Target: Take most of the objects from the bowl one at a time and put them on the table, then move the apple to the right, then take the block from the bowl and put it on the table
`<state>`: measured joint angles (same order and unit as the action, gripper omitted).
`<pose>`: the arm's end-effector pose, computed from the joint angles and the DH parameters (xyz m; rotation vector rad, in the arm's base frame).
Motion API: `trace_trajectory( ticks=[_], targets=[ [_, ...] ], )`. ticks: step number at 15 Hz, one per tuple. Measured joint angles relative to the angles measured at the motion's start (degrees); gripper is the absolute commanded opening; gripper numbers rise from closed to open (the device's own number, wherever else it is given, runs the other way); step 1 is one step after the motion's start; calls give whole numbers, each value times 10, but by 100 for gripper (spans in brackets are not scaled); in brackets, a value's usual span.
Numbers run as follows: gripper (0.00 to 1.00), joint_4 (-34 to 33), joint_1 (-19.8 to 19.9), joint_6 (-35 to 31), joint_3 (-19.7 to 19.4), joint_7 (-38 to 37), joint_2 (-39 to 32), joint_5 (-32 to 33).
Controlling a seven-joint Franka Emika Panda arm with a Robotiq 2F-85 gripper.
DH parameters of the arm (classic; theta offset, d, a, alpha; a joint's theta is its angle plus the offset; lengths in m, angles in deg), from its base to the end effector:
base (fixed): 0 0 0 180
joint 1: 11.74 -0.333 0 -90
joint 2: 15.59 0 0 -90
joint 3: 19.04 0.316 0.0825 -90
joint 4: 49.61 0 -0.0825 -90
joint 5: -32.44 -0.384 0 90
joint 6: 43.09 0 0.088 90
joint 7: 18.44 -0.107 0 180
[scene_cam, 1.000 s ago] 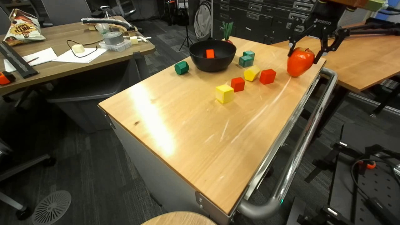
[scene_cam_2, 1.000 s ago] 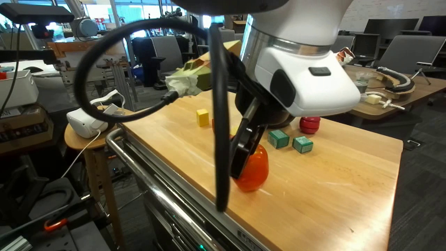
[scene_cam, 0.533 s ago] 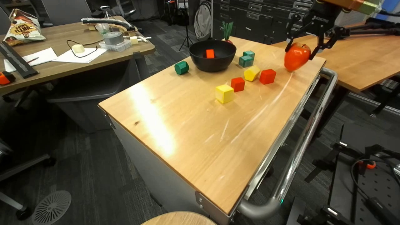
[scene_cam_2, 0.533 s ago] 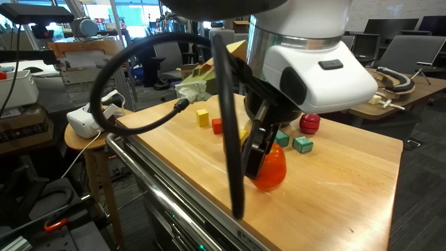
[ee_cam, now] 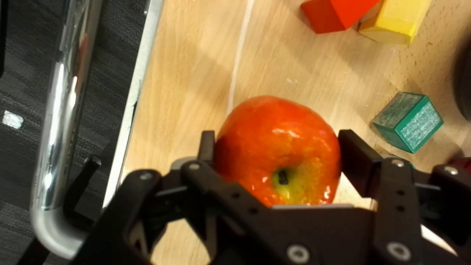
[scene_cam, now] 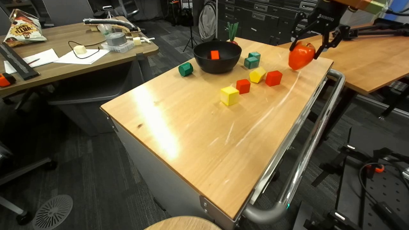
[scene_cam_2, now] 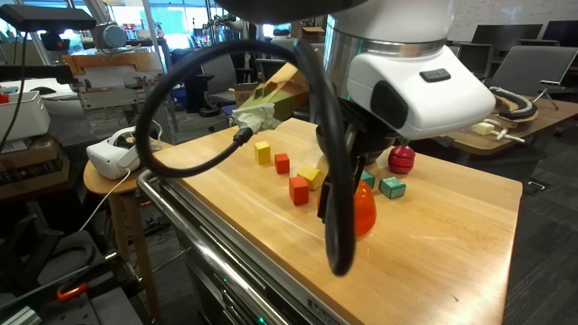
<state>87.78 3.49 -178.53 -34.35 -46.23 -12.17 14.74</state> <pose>0.4225 -0.2448 0.3409 -2.3693 1.6850 -0.0397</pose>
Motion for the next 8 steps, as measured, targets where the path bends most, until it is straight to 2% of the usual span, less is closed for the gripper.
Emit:
trace_trajectory(
  ticks=[8],
  targets=[
    [55, -6, -15, 0, 12, 76, -21, -79]
  ],
)
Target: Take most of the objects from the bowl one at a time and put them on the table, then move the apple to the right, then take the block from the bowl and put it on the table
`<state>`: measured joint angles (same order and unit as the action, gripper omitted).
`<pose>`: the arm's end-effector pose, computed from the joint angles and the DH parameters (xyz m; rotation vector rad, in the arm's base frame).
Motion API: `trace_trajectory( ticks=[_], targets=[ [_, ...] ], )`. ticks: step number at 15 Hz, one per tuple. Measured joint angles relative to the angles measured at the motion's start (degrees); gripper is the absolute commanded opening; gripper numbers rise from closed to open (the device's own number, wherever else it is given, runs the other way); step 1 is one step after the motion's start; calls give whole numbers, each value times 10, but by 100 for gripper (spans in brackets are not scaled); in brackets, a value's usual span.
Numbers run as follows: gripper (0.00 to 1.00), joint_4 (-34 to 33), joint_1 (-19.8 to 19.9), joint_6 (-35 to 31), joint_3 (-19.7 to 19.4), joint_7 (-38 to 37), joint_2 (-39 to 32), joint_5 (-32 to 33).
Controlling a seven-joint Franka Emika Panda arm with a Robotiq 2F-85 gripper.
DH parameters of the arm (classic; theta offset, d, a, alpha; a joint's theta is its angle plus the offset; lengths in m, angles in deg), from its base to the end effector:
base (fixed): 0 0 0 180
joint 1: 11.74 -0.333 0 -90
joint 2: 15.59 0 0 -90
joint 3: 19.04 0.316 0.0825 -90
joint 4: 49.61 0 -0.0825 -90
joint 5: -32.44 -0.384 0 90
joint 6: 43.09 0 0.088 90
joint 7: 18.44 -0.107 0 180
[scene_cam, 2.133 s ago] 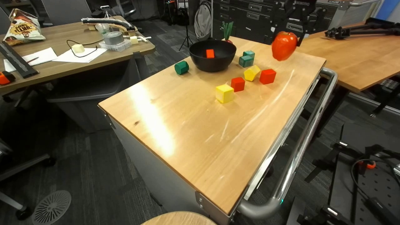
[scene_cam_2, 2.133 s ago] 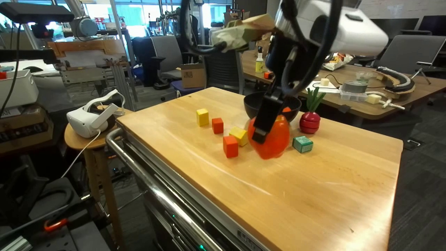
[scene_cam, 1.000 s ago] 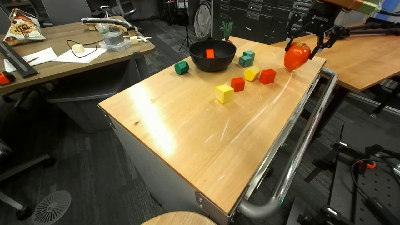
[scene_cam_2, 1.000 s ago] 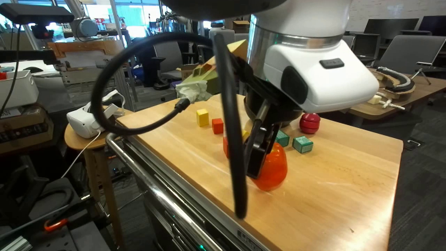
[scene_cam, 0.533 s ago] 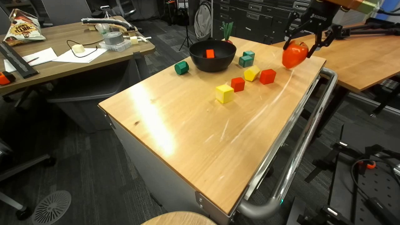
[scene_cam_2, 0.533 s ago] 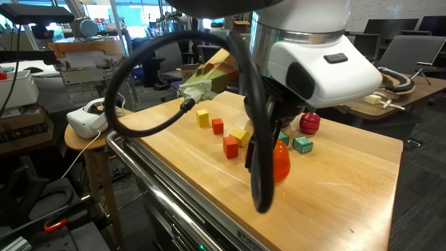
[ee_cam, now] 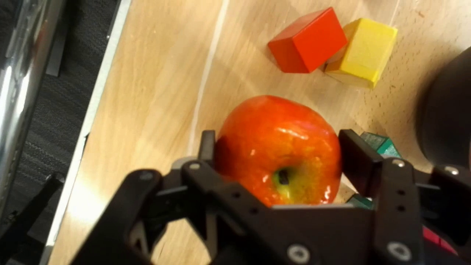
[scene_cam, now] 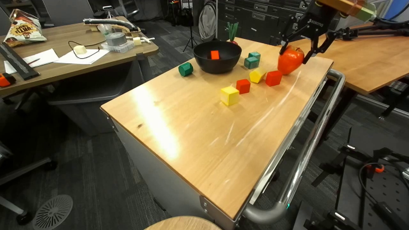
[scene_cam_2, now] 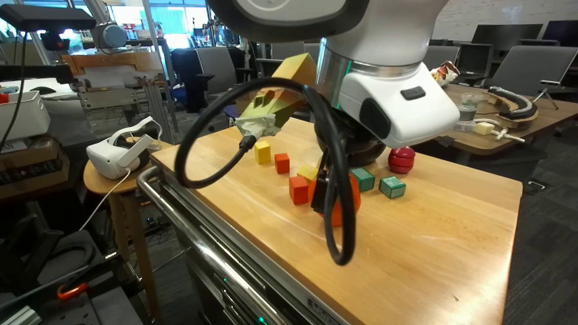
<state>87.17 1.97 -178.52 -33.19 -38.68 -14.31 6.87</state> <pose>0.4376 -0.2252 0.3281 -2.3627 1.5487 -0.0261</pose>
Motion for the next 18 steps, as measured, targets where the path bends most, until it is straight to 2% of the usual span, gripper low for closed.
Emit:
trace_trajectory(
  ticks=[2, 3, 4, 7, 12, 18],
  targets=[
    [55, -3, -1, 1, 2, 12, -4, -9],
    [81, -4, -1, 3, 2, 14, -5, -9],
    [96, -5, -1, 5, 2, 17, -6, -9],
    [100, -10, -1, 16, 2, 21, -7, -9],
    [100, -24, 0, 38, 1, 23, 1, 6],
    [100, -33, -4, 36, 16, 29, 71, 74]
  ],
)
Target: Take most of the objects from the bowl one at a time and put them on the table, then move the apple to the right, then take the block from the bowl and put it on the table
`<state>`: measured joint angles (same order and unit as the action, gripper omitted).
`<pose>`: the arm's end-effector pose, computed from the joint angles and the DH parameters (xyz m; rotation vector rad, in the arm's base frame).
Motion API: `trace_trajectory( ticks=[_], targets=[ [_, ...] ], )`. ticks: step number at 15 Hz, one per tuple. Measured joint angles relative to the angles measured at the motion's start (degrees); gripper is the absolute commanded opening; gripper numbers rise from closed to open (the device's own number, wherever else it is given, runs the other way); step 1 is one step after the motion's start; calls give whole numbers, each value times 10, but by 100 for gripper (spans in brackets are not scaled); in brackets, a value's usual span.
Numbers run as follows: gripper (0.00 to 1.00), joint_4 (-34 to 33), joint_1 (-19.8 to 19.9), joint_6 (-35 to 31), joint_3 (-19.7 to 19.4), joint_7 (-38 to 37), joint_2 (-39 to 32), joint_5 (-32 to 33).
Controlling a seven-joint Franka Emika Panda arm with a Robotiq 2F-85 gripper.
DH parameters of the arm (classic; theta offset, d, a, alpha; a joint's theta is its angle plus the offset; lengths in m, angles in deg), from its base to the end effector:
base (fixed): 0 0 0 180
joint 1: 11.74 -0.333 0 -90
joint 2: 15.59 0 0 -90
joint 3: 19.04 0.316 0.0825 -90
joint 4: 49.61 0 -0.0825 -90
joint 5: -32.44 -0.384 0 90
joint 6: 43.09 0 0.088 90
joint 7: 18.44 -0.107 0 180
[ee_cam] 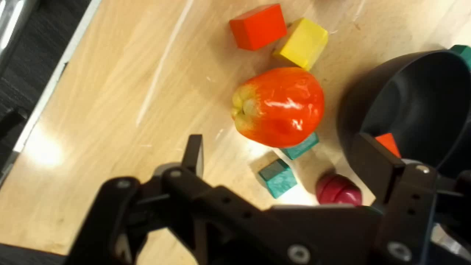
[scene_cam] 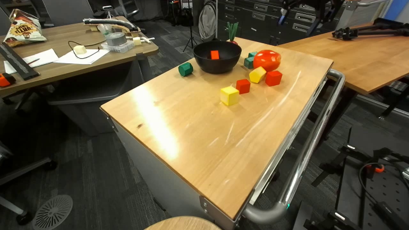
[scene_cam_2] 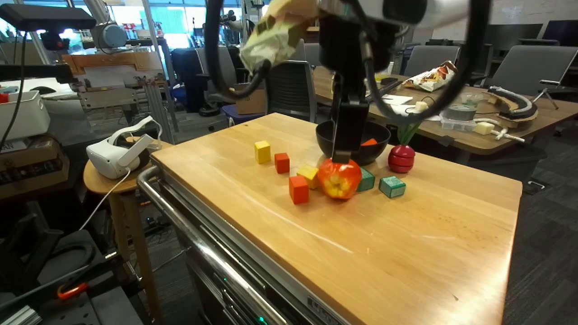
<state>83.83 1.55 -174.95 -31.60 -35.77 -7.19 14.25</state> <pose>0.4506 -0.2124 0.4082 -2.5458 1.3137 -0.1898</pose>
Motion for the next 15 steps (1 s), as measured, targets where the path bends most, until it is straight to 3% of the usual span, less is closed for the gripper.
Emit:
trace_trajectory(
  ticks=[5, 9, 12, 15],
  targets=[
    [100, -26, -53, -60, 60, 5, 30, -1],
    [100, -84, -115, -146, 98, 36, -30, -26],
    [100, -160, -129, -123, 110, 63, -112, -1],
    [100, -191, -128, -114, 110, 70, -146, 2]
  ],
)
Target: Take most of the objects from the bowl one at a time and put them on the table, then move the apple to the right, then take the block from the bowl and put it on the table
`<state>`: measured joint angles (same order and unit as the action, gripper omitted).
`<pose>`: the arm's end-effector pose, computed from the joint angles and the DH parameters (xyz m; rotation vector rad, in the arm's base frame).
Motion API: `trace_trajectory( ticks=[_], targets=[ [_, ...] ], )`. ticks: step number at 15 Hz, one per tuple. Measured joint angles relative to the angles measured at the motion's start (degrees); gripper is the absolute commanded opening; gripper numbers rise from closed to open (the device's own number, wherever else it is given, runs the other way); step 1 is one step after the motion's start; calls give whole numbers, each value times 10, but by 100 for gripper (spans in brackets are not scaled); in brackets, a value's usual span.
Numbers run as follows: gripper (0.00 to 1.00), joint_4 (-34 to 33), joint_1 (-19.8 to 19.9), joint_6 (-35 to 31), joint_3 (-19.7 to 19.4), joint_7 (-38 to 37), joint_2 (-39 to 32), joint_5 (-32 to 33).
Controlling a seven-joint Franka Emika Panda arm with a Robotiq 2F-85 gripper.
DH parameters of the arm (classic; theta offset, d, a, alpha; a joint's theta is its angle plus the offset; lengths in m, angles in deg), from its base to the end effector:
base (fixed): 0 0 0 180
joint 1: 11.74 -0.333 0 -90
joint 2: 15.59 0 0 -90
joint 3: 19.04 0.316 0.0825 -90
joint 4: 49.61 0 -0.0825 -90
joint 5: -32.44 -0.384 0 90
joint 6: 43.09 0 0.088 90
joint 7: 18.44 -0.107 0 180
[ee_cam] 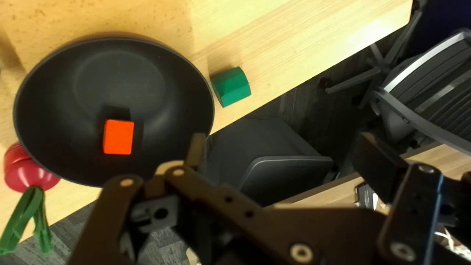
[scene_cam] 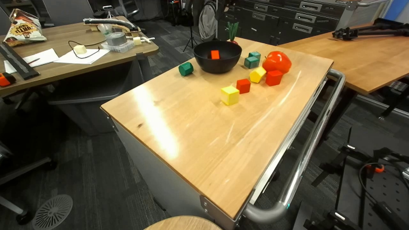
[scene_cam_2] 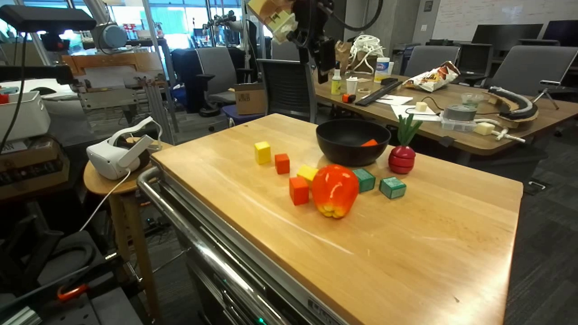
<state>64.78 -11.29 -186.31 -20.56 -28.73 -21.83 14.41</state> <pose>0.6106 -0.0226 0.4483 -2.7677 0.6023 -0.5371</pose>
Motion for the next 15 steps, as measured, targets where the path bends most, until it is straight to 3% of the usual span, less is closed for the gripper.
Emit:
trace_trajectory(
  ticks=[4, 10, 15],
  targets=[
    [100, -15, 2, 18, -4, -31, -26, 13],
    [100, -117, 4, 65, -53, -149, -125, 149],
    [100, -196, 2, 121, -66, -179, -191, 191]
  ],
)
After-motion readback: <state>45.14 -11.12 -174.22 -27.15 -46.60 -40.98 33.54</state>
